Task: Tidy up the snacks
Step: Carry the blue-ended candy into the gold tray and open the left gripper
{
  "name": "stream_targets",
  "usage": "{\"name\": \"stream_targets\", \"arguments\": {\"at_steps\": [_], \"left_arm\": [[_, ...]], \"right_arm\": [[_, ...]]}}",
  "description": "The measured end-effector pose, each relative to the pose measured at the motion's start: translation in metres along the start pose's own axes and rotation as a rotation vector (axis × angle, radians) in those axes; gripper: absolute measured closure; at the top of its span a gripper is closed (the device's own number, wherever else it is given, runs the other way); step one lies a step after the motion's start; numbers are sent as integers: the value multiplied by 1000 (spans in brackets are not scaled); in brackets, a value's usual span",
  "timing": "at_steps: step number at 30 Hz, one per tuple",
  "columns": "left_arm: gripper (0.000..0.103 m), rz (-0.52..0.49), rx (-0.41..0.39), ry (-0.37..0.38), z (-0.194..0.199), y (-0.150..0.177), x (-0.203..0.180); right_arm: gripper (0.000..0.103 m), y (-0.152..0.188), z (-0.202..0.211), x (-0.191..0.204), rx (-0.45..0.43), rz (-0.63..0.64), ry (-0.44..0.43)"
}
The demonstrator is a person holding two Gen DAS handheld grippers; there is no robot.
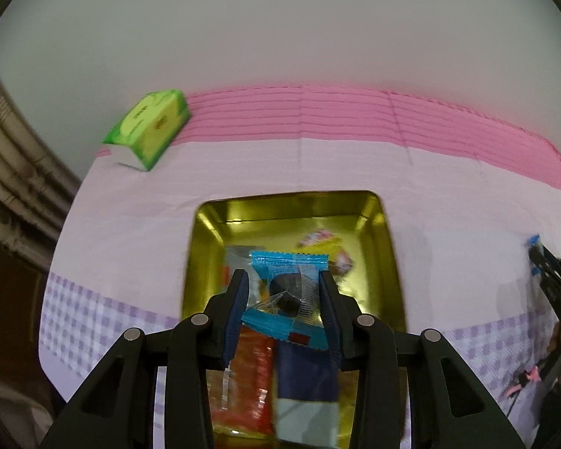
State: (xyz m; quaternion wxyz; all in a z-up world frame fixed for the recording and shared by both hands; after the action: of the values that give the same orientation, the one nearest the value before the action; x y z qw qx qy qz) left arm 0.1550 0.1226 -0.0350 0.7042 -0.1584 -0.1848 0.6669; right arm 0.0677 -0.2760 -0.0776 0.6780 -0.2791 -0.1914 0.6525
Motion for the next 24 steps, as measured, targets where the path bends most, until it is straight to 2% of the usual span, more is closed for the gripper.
{"name": "stream_targets", "arguments": {"at_steps": [11, 24], "left_arm": [[64, 52, 55, -46, -31, 11, 31], [64, 49, 88, -72, -54, 19, 40]], "right_arm": [[78, 0, 0, 0, 0, 0, 0], [78, 1, 0, 0, 0, -1, 0]]}}
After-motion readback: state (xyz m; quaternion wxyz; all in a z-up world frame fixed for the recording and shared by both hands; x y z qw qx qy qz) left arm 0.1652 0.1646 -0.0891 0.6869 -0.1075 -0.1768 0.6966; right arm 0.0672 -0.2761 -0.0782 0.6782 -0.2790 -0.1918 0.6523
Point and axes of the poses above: each gripper's, at about its wrist camera, not at the fingertips, and z roughly against the way its jaws point, x to its left, y to its underside, the point moved 6 cm from there along -z, roughly the way its jaws point, and after that the axes turned 3 degrees about z, right-handed, at the moved point
